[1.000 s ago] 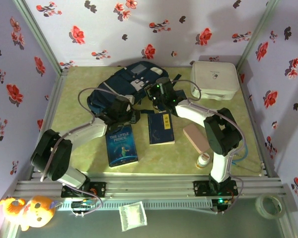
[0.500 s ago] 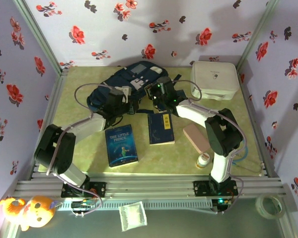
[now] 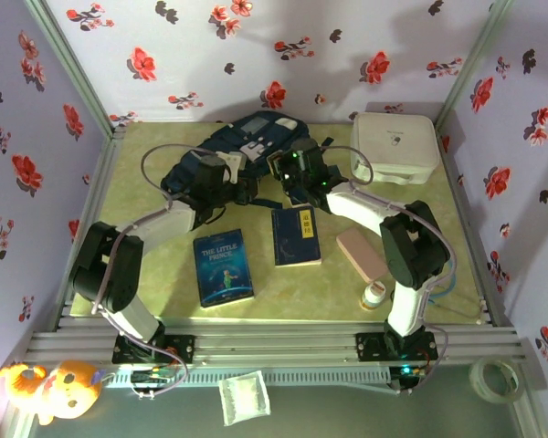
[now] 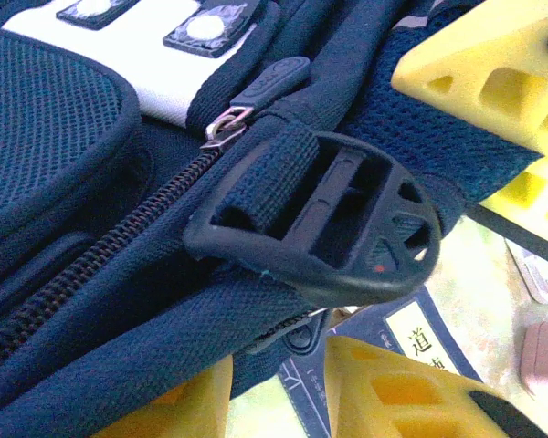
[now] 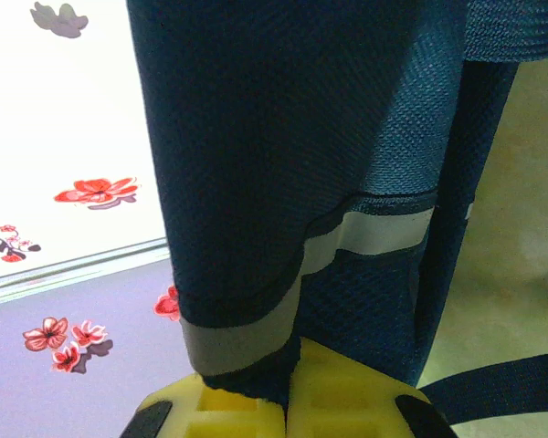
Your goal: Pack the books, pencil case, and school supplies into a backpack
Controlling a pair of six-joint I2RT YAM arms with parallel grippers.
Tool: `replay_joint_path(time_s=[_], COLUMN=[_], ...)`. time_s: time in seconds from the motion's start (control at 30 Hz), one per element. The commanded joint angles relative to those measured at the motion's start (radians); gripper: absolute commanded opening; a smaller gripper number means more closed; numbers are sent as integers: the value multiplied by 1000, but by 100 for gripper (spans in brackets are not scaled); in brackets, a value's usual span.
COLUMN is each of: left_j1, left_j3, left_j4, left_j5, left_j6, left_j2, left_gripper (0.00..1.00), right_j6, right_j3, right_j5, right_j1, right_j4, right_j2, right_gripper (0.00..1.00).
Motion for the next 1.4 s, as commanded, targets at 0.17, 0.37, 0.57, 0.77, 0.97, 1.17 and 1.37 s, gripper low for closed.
replay_joint_path(time_s=[0.17, 0.37, 0.57, 0.77, 0.97, 1.17, 1.37], left_j1=[11, 29, 60, 56, 56, 56, 57], left_j3=[94, 129, 87, 92, 107, 81, 82], left_j4=[171, 179, 170, 154, 190, 310, 285], left_j5=[42, 101, 67, 105, 107, 146, 138], left_j6=[39, -30, -68, -35, -60, -99, -88], left_j2=[74, 92, 60, 75, 99, 96, 105], left_gripper=[26, 26, 34, 24, 23, 20, 10], right_j6=[47, 46, 41, 50, 50, 34, 32], right_j3=[52, 54, 61, 78, 64, 59, 57], right_j5=[-143, -141, -121, -133, -134, -124, -120], right_j1=[27, 26, 17, 17, 17, 17, 16], right_j4=[83, 75, 67, 75, 75, 47, 45], right_j2=[-74, -76, -77, -69, -74, -79, -76], right_gripper=[0, 0, 0, 0, 0, 0, 0])
